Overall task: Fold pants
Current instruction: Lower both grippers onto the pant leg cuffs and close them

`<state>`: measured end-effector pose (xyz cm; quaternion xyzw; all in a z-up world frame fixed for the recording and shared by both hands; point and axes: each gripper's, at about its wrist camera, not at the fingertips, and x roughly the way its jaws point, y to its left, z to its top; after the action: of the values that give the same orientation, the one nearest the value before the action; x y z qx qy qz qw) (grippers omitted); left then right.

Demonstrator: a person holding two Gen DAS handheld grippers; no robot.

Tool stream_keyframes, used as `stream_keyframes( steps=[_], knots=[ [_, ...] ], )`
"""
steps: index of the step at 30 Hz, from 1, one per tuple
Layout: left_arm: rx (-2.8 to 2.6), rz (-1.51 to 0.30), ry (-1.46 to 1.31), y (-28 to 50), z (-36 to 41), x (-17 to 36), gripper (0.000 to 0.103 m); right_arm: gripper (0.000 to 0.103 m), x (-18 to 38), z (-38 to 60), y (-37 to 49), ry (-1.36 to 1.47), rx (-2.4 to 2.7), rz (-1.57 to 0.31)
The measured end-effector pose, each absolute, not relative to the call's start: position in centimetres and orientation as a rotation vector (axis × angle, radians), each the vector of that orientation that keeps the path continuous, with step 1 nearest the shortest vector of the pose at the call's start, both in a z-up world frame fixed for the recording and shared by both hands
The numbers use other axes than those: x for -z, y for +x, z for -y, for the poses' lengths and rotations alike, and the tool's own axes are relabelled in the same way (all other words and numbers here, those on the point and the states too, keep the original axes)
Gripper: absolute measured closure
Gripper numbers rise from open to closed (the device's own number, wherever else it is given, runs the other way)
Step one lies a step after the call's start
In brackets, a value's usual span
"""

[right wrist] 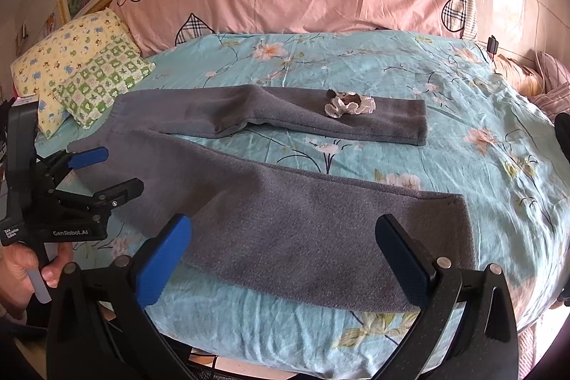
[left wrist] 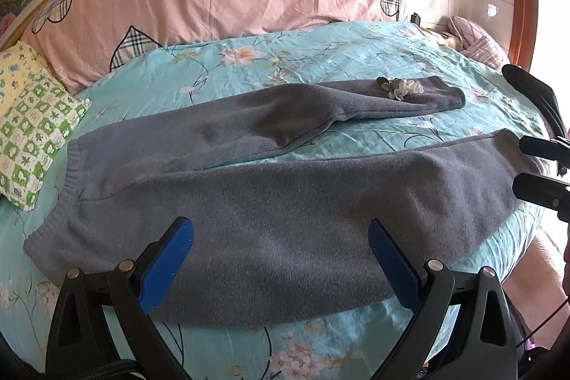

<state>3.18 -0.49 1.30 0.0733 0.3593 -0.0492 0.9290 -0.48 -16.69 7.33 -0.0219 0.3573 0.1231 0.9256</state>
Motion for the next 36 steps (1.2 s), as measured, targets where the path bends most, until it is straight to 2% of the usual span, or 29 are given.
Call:
stream_keyframes(
  steps=[12,33,36],
  knots=[
    [0.203,-0.762,0.163,7.6,0.7,-2.3,0.004,0.0,-8.2,18.6,2.3,0.019,-0.246,-0.734],
    [0.421,-0.839,0.2,23.6,2.1,-4.0,0.004,0.0,-9.9,26.0,12.6,0.178,-0.158,-0.786],
    [0.478,-0.859,0.19,25.7,2.1,-3.8,0.004,0.006,-9.5,26.9,14.1,0.193,-0.149,-0.813]
  ],
)
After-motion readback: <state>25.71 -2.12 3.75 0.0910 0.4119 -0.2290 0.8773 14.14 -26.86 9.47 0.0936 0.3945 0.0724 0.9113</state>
